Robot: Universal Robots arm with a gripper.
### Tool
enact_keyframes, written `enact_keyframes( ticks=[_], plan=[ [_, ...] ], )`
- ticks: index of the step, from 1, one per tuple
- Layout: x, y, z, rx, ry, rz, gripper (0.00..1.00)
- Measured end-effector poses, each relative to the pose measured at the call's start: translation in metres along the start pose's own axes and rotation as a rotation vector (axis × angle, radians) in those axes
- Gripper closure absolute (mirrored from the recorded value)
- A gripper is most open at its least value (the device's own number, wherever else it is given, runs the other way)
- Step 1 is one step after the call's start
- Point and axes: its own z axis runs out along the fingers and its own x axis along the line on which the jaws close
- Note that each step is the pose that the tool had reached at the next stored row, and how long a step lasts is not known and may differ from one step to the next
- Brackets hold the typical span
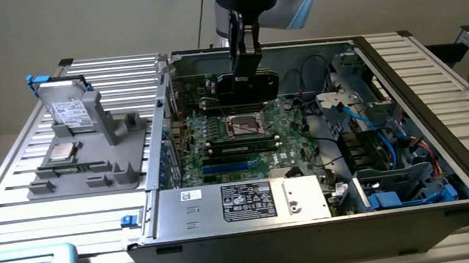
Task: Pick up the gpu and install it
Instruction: 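Insert the gpu into the slot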
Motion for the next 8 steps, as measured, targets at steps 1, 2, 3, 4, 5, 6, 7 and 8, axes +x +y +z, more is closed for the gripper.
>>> enact_keyframes(
  ticks=[1,2,3,4,5,6,7,8],
  plan=[
    [0.0,-0.0001,0.0017,-0.0007,0.0,0.0,0.73],
    [0.0,-0.0002,0.0035,-0.0011,-0.0003,0.0,0.73],
    [0.0,-0.0004,0.0053,-0.0013,-0.0005,0.0,0.73],
    [0.0,-0.0005,0.0072,-0.0015,-0.0005,0.0,0.73],
    [0.0,-0.0007,0.0089,-0.0016,-0.0005,0.0,0.73],
    [0.0,-0.0008,0.0107,-0.0016,-0.0005,0.0,0.73],
    [0.0,-0.001,0.0125,-0.0017,-0.0005,0.0,0.73],
    [0.0,-0.0011,0.0143,-0.0017,-0.0005,0.0,0.73]
  ],
)
